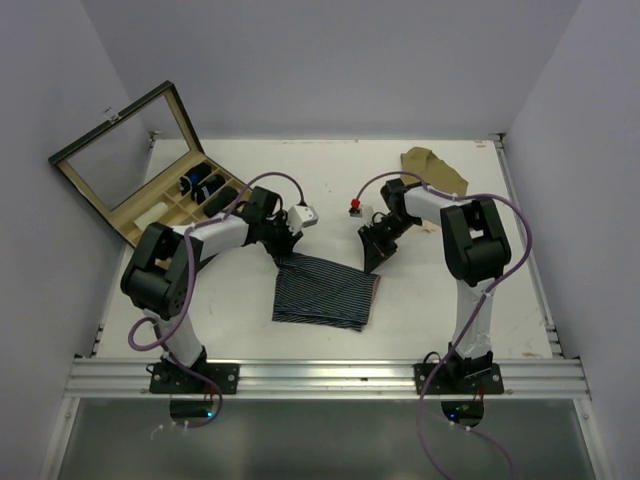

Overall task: Roll the underwear
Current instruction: Fold the underwear

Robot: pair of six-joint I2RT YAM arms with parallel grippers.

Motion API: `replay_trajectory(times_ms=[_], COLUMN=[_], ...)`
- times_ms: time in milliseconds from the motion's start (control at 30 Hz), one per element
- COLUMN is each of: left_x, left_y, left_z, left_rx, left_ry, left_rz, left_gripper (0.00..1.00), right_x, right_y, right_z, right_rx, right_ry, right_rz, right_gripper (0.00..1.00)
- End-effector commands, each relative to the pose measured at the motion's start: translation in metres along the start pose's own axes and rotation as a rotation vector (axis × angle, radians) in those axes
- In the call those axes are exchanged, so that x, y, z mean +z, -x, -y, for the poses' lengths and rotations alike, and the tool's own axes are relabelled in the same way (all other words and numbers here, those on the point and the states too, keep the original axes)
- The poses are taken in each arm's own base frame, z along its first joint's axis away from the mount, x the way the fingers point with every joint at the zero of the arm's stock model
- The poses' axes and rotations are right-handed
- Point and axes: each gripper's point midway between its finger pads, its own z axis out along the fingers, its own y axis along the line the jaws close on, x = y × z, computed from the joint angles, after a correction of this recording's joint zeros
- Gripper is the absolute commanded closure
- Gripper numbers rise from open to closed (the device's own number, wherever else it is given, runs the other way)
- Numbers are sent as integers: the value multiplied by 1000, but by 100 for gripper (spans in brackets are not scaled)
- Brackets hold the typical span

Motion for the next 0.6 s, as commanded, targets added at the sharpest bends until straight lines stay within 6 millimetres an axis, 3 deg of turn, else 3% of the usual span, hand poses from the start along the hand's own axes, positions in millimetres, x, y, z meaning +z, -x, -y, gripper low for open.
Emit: replay_trajectory(times_ms=[0,233,300,400,433,567], left_x=[7,27,24,7,-7,-49], left_y=[-18,35,51,79,93,113], left_z=[-21,-59,-66,-73,-74,-56], left_rx=[-18,-18,-10,23,49,132], left_ry=[107,140,140,164,178,151], left_rz=[-62,13,43,104,139,221], left_gripper=[66,62,59,55,54,52], right_x=[9,-13,-25,-50,-55,-69], right_y=[-14,10,20,39,44,60], right_z=[32,26,27,21,18,-10], right_rx=[-53,-85,-87,-101,-109,-137], right_ry=[-138,-185,-206,-226,-226,-153], right_rz=[-58,10,49,130,152,234], right_gripper=[87,88,84,78,77,75])
